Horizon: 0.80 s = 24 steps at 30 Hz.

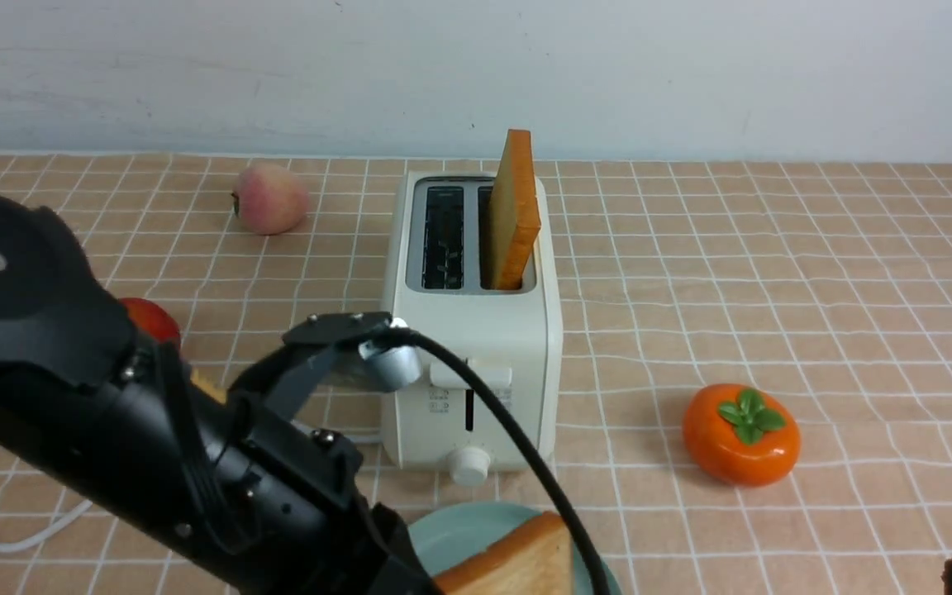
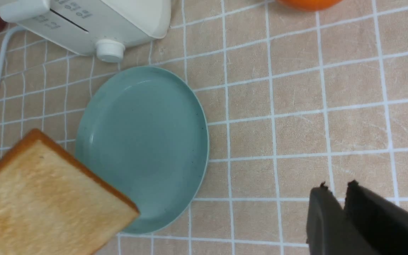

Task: Take toasted bread from bread machine on light coffee tablecloth place on plate.
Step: 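Place the slice of bread on the plate with the left gripper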

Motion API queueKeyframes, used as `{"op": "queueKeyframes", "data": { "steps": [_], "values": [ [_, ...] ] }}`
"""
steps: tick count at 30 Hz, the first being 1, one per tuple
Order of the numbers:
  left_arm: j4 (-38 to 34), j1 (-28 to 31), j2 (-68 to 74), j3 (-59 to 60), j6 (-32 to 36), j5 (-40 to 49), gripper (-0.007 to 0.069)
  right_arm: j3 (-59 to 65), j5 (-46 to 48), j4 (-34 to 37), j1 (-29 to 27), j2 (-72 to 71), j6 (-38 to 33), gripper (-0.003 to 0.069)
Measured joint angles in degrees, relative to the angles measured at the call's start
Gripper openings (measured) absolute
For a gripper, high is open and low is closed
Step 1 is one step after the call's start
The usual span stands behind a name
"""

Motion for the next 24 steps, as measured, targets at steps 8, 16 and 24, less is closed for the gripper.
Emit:
{"op": "queueKeyframes", "data": {
  "steps": [8,16,24],
  "values": [
    [-2.9,0.0,10.2,0.4,3.9,-11.5,0.0086,0.0,0.1,3.0,0.0,0.0,-1.4,0.0103],
    [-1.0,0.0,13.8,0.3,3.6,-14.4,0.0322,0.0,-0.6,7.3,0.0,0.0,-6.2,0.0107],
    [15.1,0.0,13.9,-4.1,-10.2,-5.5,0.0400,-6.2,-1.6,10.6,0.0,0.0,-12.3,0.0122]
  ]
}}
